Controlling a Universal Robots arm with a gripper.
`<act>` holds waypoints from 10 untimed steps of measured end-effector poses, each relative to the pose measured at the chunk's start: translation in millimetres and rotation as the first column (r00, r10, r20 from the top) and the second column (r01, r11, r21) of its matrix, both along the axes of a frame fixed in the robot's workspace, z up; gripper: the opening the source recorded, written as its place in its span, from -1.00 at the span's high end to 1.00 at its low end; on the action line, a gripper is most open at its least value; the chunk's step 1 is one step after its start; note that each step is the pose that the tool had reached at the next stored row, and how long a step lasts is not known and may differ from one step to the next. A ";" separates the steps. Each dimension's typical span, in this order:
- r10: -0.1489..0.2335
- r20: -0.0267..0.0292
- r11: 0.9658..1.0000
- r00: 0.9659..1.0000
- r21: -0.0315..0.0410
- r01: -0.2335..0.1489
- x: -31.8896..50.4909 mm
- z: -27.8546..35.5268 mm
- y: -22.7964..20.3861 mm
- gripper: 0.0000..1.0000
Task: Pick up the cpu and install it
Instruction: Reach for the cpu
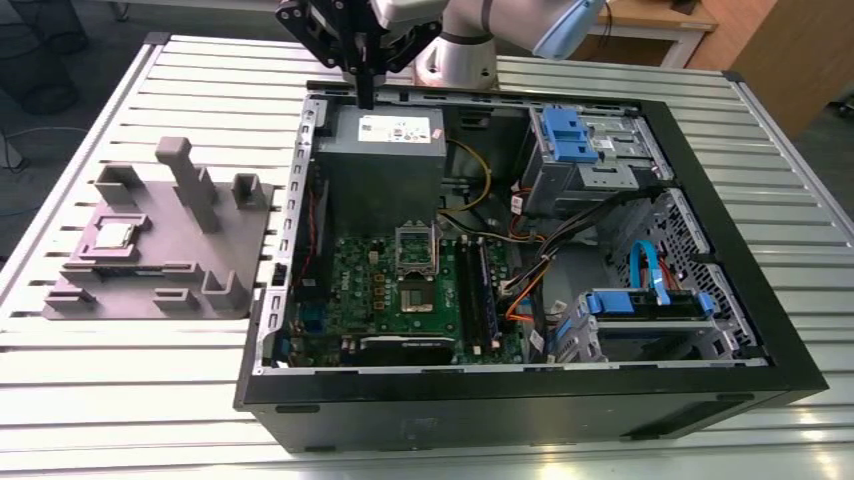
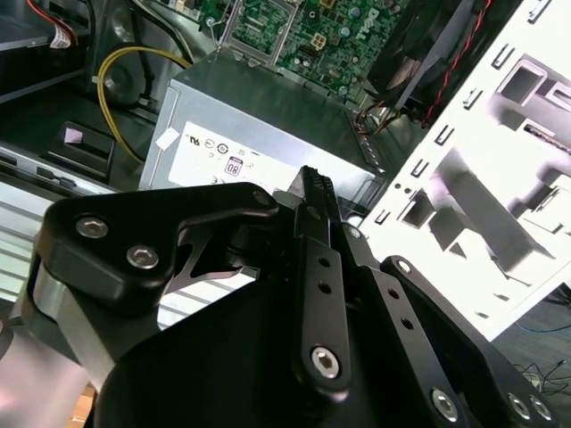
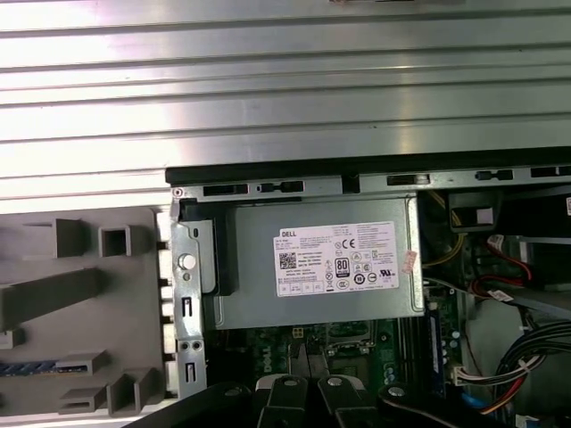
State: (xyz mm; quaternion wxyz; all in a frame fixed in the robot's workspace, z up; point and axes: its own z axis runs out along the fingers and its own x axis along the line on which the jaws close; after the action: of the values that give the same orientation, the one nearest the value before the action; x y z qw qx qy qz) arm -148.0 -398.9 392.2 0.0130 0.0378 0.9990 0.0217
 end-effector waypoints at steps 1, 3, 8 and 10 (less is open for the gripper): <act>0.000 0.000 1.000 1.000 0.000 0.000 -0.3 0.0 0.0 0.80; 0.000 0.000 1.000 1.000 0.000 0.000 -0.8 -0.1 0.0 0.80; 0.000 0.000 1.000 1.000 0.000 0.000 -1.9 -0.2 0.0 0.80; 0.000 0.000 1.000 1.000 0.000 0.000 -2.5 -0.2 0.0 0.80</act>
State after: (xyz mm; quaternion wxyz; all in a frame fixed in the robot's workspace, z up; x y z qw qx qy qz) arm -150.5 -398.9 392.0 0.0130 0.0379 0.9990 0.0217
